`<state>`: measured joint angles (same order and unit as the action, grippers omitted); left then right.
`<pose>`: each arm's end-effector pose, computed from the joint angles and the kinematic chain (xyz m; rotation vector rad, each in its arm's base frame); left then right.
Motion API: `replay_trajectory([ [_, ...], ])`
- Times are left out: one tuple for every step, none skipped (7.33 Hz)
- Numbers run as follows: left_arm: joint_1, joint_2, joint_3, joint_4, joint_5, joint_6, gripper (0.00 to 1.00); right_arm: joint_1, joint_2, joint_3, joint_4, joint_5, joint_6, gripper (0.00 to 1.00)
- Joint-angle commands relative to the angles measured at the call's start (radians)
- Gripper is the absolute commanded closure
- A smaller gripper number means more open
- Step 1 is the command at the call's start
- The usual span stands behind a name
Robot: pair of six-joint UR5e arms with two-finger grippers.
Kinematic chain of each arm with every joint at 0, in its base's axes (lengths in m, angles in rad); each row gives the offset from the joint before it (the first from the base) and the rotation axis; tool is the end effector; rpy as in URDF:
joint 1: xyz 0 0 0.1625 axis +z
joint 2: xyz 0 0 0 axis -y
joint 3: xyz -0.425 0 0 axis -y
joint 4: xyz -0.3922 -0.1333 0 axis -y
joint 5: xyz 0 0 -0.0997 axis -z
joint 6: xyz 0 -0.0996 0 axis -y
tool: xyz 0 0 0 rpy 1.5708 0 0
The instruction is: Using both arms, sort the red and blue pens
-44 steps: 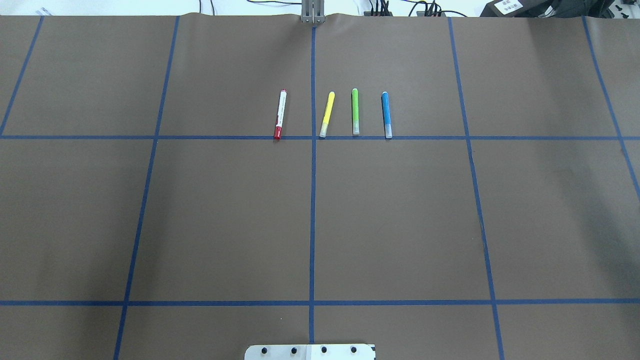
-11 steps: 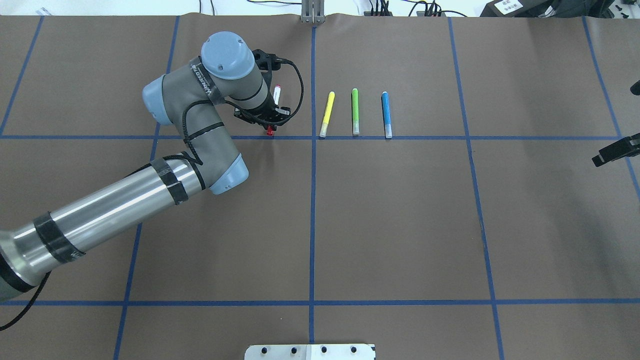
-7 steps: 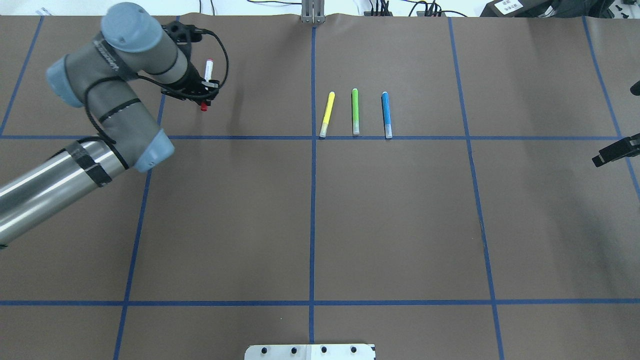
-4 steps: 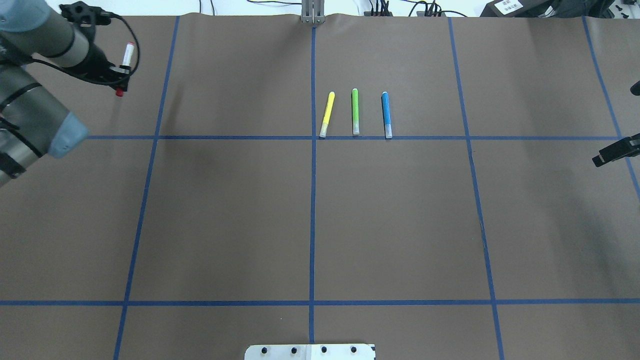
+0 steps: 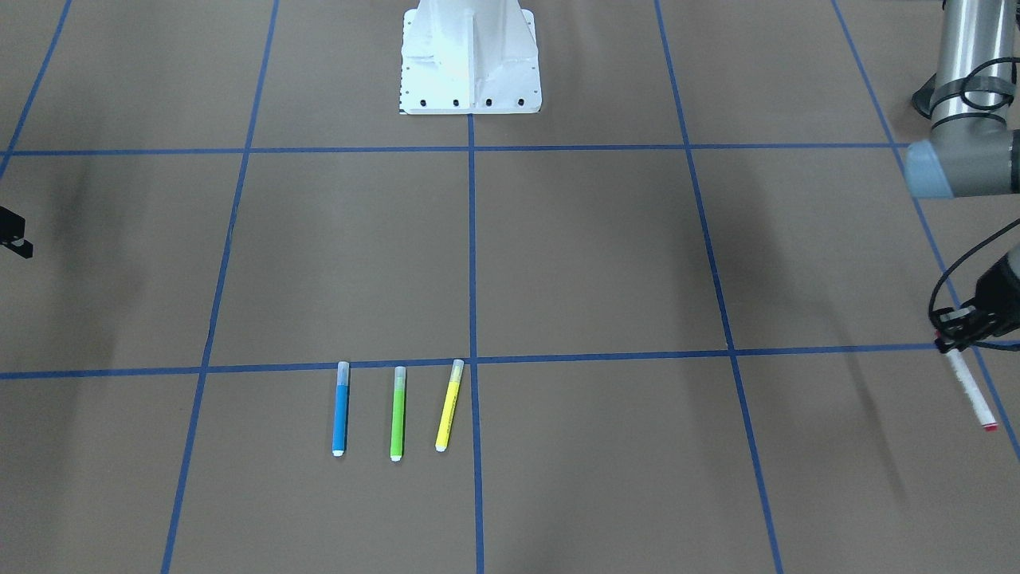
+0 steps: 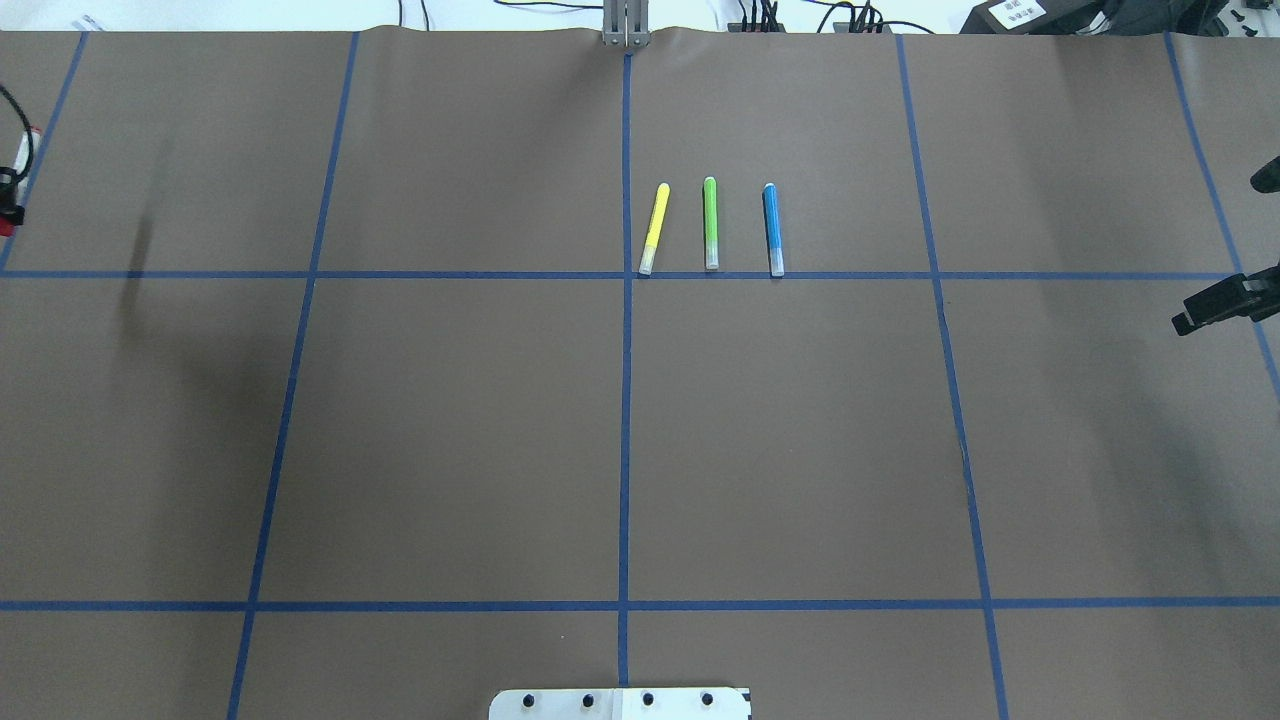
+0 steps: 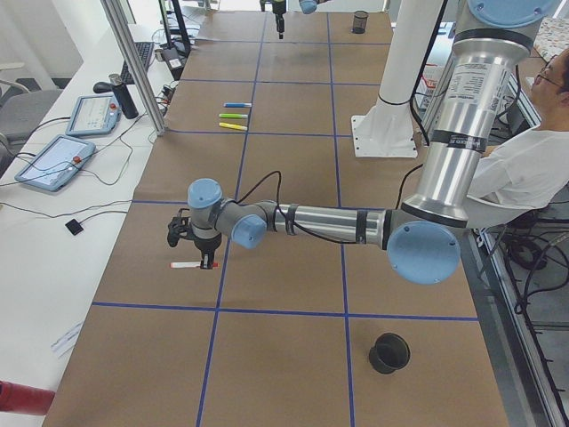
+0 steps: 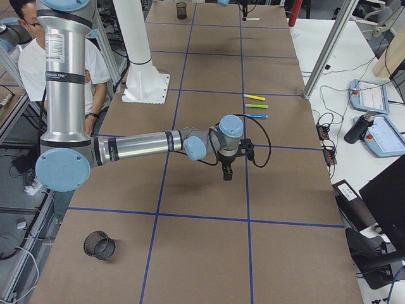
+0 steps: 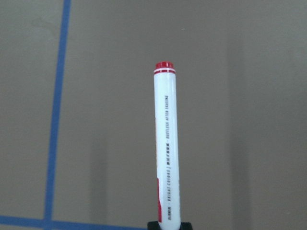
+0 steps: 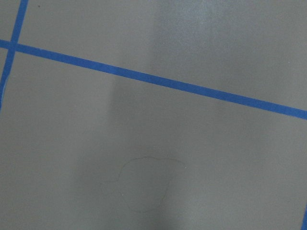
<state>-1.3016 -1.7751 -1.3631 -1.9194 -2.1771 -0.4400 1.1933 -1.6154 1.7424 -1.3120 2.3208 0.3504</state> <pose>0.0858 -0.5987 0.6233 0.1053 0.6788 -0.0594 -0.1198 -0.4795 0.5674 0.0798 -0.8231 -0.1702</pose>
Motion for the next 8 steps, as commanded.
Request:
replay_trajectory([
  [-0.123,0.032,0.004,0.214,-0.007,0.272,1.00,-0.024,0.028,-0.001,0.000,-0.006,0.069,0.00],
  [-0.177,0.036,0.007,0.311,-0.009,0.347,1.00,-0.047,0.043,0.000,0.000,-0.009,0.138,0.00],
  [-0.226,0.045,0.000,0.471,-0.009,0.425,1.00,-0.064,0.055,0.006,0.000,-0.009,0.209,0.00],
  [-0.273,0.049,-0.001,0.590,-0.009,0.534,1.00,-0.075,0.067,0.006,0.000,-0.009,0.238,0.00],
  [-0.316,0.049,-0.002,0.726,-0.010,0.614,1.00,-0.087,0.068,0.005,0.000,-0.009,0.248,0.00],
  [-0.355,0.046,-0.017,0.887,-0.010,0.665,1.00,-0.106,0.069,0.006,0.000,-0.009,0.278,0.00],
  [-0.398,0.048,-0.046,1.015,-0.010,0.669,1.00,-0.122,0.071,0.006,0.000,-0.011,0.300,0.00],
  [-0.444,0.049,-0.059,1.136,-0.010,0.672,1.00,-0.124,0.072,0.009,0.000,-0.023,0.300,0.00],
])
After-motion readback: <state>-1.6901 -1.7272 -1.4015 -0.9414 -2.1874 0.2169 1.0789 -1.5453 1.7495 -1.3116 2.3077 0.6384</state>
